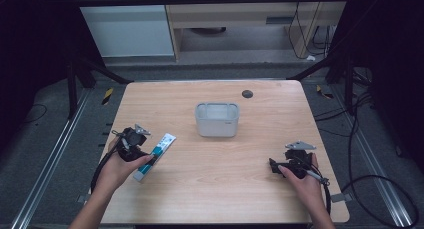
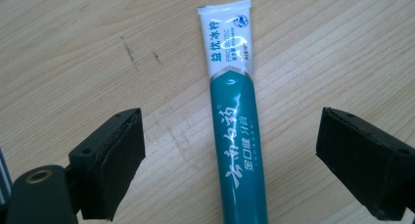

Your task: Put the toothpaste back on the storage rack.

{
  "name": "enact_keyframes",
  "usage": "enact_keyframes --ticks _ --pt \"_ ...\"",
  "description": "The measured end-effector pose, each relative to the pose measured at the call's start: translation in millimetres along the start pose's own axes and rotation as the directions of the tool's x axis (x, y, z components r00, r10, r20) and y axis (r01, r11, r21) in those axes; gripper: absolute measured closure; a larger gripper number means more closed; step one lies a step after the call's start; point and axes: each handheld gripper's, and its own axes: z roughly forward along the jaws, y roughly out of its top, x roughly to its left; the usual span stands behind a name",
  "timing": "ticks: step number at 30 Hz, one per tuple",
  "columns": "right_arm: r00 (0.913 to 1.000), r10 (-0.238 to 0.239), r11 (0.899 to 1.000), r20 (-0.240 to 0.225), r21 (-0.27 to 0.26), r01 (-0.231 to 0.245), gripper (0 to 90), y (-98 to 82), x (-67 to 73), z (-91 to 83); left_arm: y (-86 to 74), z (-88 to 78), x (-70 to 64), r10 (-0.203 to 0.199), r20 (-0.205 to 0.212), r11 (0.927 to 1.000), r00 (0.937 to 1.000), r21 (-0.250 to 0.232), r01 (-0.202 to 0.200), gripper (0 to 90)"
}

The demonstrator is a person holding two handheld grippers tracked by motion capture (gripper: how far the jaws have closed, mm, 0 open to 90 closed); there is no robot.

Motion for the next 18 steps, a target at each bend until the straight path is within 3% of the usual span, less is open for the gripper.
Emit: enact_keyframes --ticks 7,18 --pt "1.0 0.001 1.0 0.0 0.0 -0.001 0.6 0.0 0.1 0.0 11.8 7.4 -2.9 0.02 0.008 0.999 0.9998 0.04 -0.02 18.8" --pt "1.0 -0.001 1.0 0.0 0.0 0.001 0.6 0.0 0.0 0.0 21.1 19.9 -4.2 0.014 0.043 0.9949 0.999 0.099 -0.018 35.1"
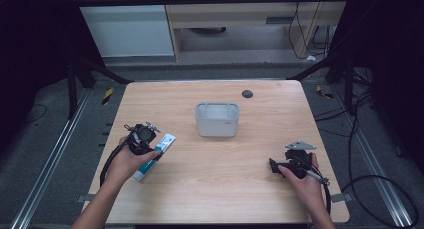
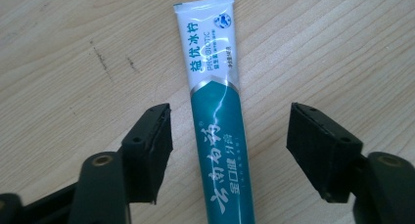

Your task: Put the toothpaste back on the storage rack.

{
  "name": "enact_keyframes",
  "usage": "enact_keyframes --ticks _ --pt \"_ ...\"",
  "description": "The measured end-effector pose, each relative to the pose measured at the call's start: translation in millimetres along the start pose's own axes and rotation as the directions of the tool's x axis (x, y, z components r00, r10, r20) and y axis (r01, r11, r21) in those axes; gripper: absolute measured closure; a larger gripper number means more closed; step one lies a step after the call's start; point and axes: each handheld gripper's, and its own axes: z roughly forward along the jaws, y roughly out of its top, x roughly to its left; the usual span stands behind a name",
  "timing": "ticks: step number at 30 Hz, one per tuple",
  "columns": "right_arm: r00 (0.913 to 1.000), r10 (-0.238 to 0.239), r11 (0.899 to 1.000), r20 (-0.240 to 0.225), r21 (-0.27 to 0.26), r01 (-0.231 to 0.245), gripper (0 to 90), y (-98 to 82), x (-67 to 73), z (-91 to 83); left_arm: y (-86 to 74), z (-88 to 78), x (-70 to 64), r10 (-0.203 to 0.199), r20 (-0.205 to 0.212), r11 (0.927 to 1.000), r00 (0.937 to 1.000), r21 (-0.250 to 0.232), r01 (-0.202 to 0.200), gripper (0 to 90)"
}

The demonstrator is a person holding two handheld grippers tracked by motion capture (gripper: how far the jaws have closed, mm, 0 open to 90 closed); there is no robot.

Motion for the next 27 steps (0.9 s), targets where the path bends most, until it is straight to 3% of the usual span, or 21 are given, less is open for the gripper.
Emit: enact_keyframes --ticks 6,13,27 --pt "1.0 0.002 1.0 -0.001 -0.001 -0.002 0.6 0.0 0.1 0.0 3.6 8.3 3.1 -0.014 0.018 0.9994 0.9997 0.031 0.014 42.1" --pt "1.0 0.002 1.0 -0.001 -0.001 -0.002 0.6 0.0 0.1 0.0 13.2 18.7 9.2 -0.058 0.043 0.9974 0.9974 0.045 0.056 45.4" --pt "1.0 -0.001 1.0 -0.001 0.0 0.001 0.6 -0.2 0.0 -0.2 19.8 38.9 13.9 -0.092 0.037 0.9917 0.9951 0.094 0.088 50.0"
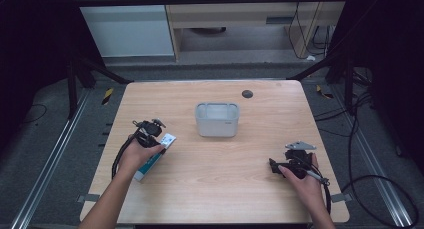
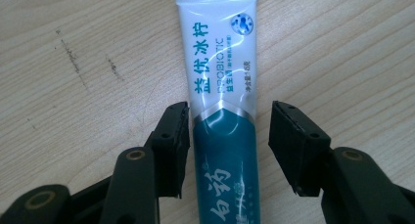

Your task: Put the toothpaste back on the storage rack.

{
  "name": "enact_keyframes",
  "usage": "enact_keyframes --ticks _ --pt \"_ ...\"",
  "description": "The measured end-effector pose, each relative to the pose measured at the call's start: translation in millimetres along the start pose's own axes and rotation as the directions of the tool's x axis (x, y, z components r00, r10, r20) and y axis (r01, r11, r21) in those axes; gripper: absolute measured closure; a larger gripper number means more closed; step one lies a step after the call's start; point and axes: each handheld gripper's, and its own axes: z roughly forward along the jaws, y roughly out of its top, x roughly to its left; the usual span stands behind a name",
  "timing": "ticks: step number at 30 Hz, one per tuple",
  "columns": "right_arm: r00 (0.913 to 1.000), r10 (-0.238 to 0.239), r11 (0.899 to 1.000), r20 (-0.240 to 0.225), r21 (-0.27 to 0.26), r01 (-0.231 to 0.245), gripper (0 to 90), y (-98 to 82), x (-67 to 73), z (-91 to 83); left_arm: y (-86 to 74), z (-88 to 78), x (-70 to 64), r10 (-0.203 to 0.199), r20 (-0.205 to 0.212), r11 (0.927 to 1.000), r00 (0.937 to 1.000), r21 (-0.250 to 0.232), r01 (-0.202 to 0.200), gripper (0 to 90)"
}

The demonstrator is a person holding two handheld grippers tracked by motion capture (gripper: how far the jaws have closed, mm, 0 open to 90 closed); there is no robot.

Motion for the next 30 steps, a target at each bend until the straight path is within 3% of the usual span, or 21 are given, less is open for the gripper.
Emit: enact_keyframes --ticks 30 --pt "1.0 0.0 1.0 0.0 0.0 0.0 0.6 0.0 0.0 0.0 4.1 10.4 1.1 -0.005 0.006 0.9993 1.0 0.038 0.005 56.4"
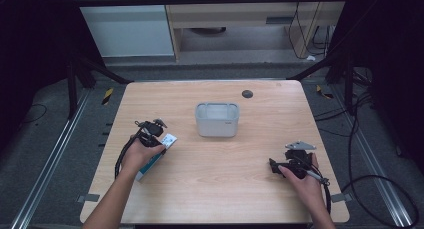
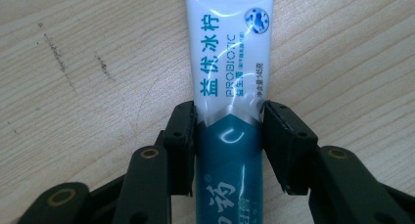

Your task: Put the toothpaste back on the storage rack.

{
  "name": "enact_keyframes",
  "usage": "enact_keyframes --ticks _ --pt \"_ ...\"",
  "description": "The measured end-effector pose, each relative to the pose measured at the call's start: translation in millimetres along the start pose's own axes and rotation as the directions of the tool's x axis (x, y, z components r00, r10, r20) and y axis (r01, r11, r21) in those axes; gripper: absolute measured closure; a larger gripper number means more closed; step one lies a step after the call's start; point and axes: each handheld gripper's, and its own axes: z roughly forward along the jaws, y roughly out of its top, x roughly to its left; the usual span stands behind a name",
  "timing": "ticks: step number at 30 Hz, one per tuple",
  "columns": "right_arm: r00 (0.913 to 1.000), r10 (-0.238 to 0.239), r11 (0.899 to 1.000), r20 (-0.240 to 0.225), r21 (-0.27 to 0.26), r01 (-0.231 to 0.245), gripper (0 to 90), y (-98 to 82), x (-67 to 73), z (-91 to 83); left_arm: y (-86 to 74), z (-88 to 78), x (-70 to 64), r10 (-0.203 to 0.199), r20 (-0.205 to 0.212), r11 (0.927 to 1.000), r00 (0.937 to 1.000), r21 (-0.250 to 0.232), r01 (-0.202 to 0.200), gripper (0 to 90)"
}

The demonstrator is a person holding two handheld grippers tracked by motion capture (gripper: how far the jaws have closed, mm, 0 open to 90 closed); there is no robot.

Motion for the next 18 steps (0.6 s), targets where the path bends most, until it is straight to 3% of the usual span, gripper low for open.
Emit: enact_keyframes --ticks 10,18 --pt "1.0 0.0 1.0 0.0 0.0 0.0 0.6 0.0 0.0 0.0 3.9 -0.9 -3.7 0.034 -0.009 0.9989 0.9994 0.031 -0.034 61.3" --pt "1.0 0.0 1.0 -0.001 0.0 0.0 0.6 0.0 0.0 -0.1 4.0 -2.5 -7.4 0.056 -0.023 0.9981 0.9982 0.029 -0.055 68.7"
